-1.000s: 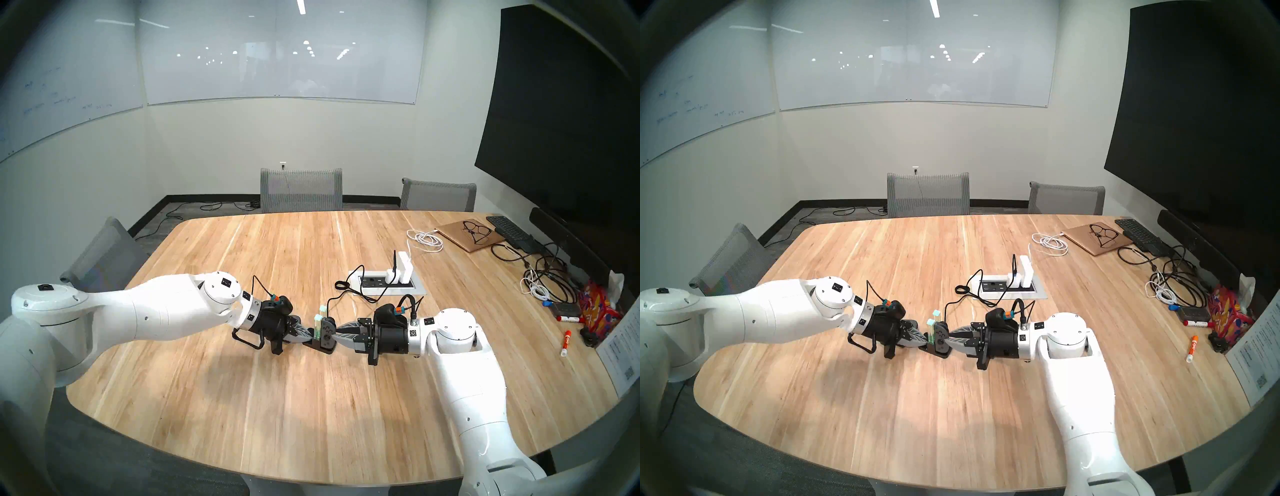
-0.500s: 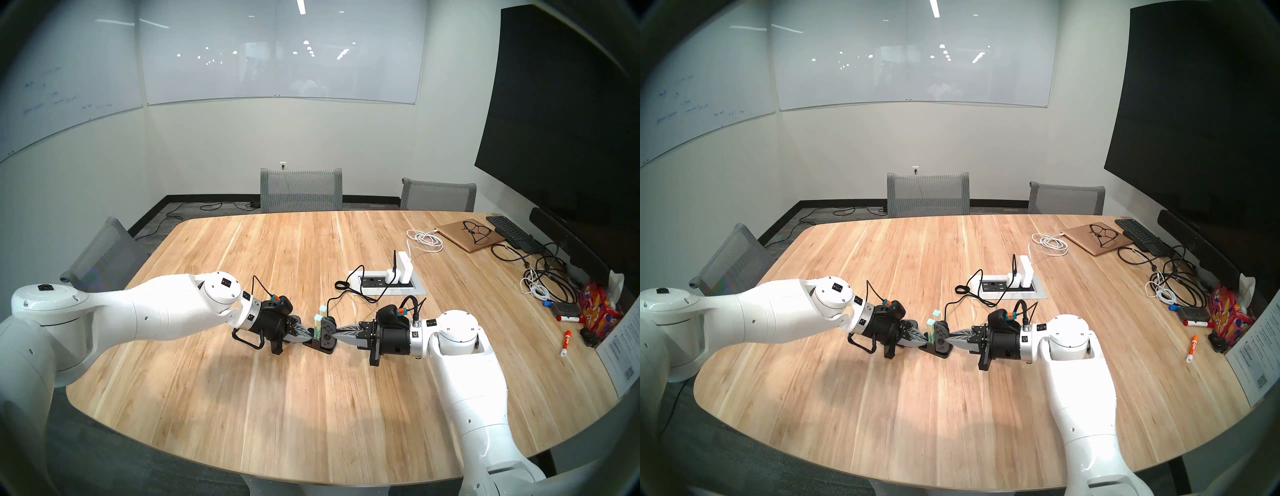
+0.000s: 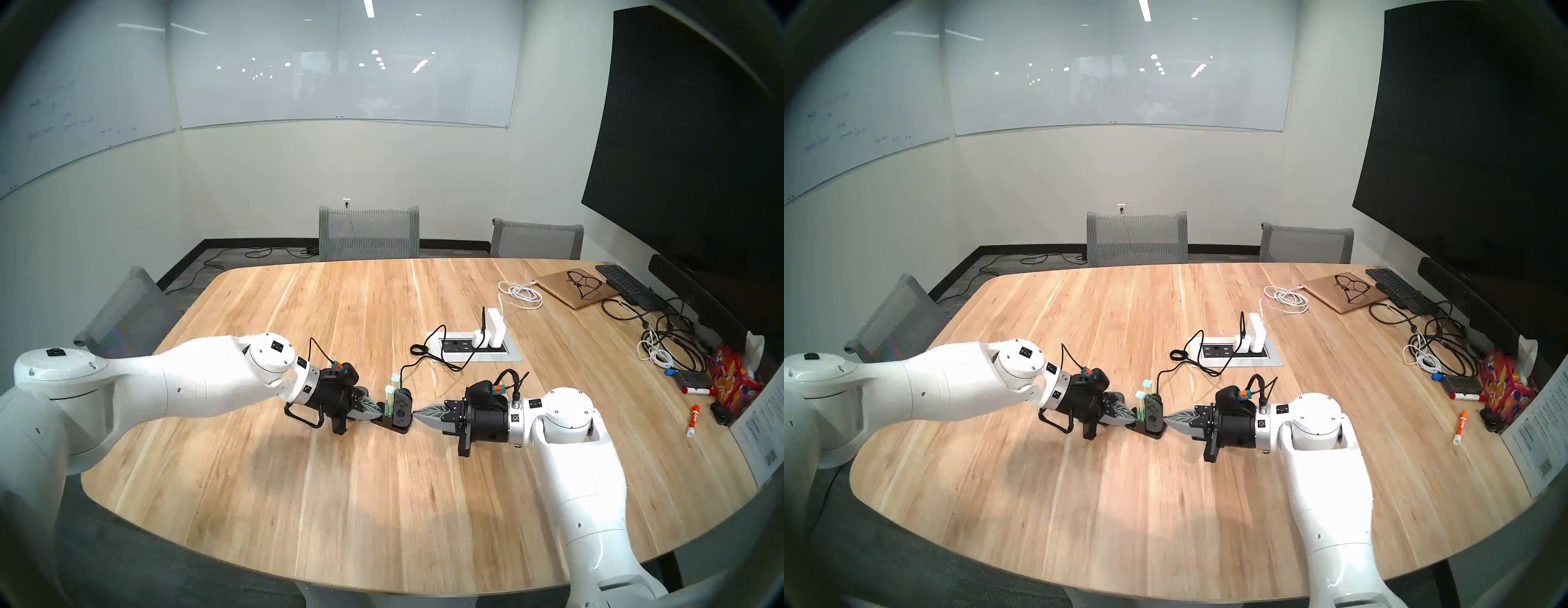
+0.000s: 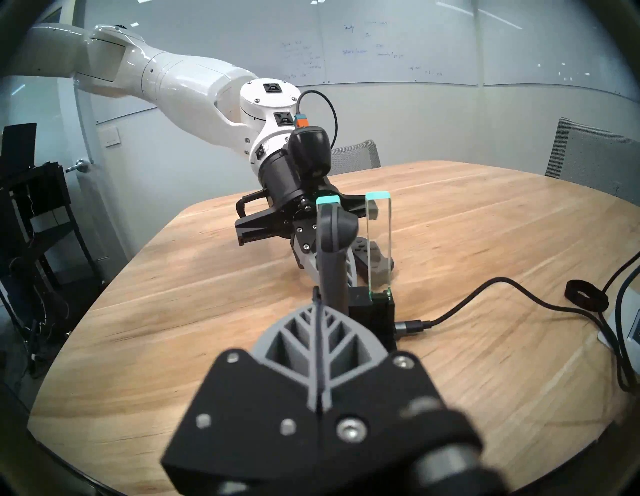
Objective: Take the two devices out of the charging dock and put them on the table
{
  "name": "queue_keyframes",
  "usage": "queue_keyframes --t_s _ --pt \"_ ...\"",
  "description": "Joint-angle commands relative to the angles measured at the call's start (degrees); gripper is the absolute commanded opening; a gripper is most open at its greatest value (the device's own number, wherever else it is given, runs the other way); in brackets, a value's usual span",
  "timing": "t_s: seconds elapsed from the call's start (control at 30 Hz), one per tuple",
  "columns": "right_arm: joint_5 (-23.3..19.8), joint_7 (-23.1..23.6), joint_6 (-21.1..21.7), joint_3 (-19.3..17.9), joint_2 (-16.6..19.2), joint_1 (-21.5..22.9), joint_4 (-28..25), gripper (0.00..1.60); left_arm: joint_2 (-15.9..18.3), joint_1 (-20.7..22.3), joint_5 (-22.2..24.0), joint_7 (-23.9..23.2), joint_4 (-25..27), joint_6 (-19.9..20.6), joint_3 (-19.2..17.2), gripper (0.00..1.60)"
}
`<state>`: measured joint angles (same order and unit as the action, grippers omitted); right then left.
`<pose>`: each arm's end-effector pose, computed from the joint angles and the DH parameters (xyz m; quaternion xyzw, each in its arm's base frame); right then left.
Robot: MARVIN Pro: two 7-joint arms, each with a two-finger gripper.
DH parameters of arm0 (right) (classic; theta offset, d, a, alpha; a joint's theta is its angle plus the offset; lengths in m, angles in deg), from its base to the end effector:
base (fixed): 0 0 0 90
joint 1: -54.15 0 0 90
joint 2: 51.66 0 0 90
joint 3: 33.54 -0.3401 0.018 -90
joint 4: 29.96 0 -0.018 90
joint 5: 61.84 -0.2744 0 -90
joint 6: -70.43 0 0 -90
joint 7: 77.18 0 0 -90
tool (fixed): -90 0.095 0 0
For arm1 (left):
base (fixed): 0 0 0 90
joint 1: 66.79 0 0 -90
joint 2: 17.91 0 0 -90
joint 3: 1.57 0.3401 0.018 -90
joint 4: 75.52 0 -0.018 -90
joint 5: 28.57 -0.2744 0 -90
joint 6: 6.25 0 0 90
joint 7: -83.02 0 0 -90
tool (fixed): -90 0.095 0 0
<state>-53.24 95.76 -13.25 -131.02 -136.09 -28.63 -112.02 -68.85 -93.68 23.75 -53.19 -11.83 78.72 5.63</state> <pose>0.3561 0.0133 -0.3741 -0.6448 -0.4512 -0.4750 0.3937 0.4662 0.0282 -0.3258 0.6745 -0.5874 0.3238 0.3085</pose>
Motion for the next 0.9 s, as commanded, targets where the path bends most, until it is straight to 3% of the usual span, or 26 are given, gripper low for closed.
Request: queue_keyframes --t_s 0.0,0.03,0.07,0.87 --pt "-0.5 0.7 0.5 0.1 -0.3 0.9 -1.2 0.69 0.0 -0.3 -0.1 -0.1 0.1 0.3 0.3 0.00" --pt "-0.6 0.9 0.5 0.1 -0.3 1.0 -1.2 1.47 0.0 -0.3 -0.1 -0.1 0.1 0.3 0.3 0.00" --pt "-0.6 1.0 0.6 0.0 -0.3 1.1 -1.2 1.60 0.0 -0.3 -0.1 -0.1 0.1 0.3 0.3 0.00" --pt "0.5 0.0 1.5 1.5 -2.3 2.9 -0.4 1.60 0.0 -0.3 -0.1 -0.1 0.1 0.3 0.3 0.00"
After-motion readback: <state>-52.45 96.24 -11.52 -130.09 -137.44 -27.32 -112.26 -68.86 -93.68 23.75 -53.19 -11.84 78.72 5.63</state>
